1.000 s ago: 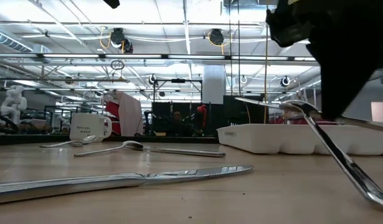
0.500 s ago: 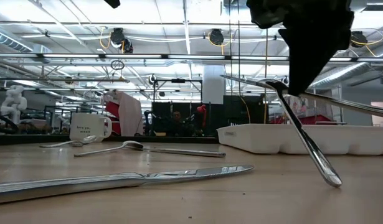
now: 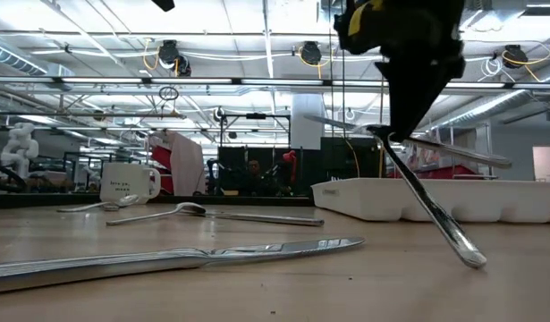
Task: Sort silverware
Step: Put the silver table knife into the silverware tray
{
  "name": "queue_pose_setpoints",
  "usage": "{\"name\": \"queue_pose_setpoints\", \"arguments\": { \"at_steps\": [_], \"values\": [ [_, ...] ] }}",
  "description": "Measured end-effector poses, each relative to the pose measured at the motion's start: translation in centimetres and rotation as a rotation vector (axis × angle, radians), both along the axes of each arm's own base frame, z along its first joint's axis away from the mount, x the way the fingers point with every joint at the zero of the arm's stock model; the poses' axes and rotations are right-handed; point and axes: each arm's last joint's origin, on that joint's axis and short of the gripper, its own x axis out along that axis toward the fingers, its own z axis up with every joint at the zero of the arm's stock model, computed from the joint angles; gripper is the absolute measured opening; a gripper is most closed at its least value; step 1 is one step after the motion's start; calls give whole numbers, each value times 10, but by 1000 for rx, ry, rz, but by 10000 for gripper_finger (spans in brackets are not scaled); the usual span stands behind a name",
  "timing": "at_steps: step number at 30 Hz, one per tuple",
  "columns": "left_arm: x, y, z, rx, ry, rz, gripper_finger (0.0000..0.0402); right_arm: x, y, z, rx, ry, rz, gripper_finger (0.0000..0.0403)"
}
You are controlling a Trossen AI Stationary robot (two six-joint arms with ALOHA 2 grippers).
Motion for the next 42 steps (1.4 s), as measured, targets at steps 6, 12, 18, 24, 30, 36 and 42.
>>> {"name": "queue_pose_setpoints", "arguments": {
  "at_steps": [6, 12, 18, 24, 30, 36, 42],
  "values": [
    [0, 0, 0, 2, 0, 0, 116, 6, -22, 0, -8, 6, -80, 0],
    [0, 0, 0, 2, 0, 0, 116, 7, -46, 1, -15, 2, -282, 0],
    [0, 0, 0, 3, 2, 0, 116, 5, -64, 2, 34, 73, -354, 0],
    [0, 0, 0, 4, 4, 0, 116, -3, -84, 17, 58, 82, -365, 0],
    [-2, 1, -1, 10, 25, 0, 116, -43, -112, 40, 69, -34, -468, 0],
    [-2, 1, -1, 10, 25, 0, 116, -90, -131, 49, 129, -248, -593, 0],
    [-1, 1, 0, 7, 16, 1, 116, -108, -144, 27, 170, -350, -657, 0]
  ]
}}
